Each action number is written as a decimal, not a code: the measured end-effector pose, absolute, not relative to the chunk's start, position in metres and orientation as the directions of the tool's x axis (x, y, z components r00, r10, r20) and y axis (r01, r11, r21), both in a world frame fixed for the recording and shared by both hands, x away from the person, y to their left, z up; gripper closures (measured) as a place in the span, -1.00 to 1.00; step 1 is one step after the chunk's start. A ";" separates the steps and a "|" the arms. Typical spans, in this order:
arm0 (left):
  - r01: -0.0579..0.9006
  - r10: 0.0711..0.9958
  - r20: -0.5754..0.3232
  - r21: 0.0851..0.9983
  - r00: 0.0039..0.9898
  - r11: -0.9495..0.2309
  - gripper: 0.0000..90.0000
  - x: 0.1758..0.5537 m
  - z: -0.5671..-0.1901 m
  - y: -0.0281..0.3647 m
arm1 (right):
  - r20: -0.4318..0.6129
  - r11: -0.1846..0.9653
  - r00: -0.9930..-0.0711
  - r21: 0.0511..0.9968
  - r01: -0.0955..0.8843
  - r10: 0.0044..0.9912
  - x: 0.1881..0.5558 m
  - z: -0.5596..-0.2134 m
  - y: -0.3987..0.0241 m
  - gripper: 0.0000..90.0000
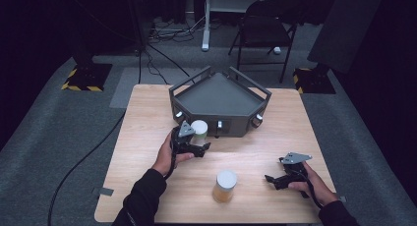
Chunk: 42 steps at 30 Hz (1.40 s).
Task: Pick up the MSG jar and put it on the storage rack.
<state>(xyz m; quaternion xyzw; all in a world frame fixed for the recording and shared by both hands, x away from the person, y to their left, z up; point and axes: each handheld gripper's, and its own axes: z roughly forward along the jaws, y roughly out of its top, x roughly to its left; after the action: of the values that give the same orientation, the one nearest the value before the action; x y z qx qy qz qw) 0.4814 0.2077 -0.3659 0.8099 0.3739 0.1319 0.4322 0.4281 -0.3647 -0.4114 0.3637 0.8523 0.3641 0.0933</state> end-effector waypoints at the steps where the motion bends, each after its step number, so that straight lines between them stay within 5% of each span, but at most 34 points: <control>1: 0.488 0.725 -0.110 0.806 0.679 -0.335 -0.66 0.480 -0.367 0.207 | 0.105 0.470 -0.718 0.689 0.552 0.688 0.428 -0.411 -0.365 -1.00; 10: 0.492 0.751 -0.121 0.820 0.649 -0.293 -0.29 0.479 -0.373 0.208 | 0.106 0.470 -0.718 0.688 0.552 0.688 0.428 -0.411 -0.365 -1.00; 42: 0.426 0.744 -0.073 0.854 0.664 -0.297 -0.22 0.476 -0.378 0.207 | 0.106 0.472 -0.720 0.689 0.551 0.686 0.428 -0.411 -0.365 -1.00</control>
<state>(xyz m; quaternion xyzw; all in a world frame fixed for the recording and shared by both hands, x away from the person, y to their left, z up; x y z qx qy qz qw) 0.4756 0.2070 -0.3781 0.7869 0.3718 0.1719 0.4616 0.4284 -0.3651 -0.4115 0.3626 0.8527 0.3644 0.0929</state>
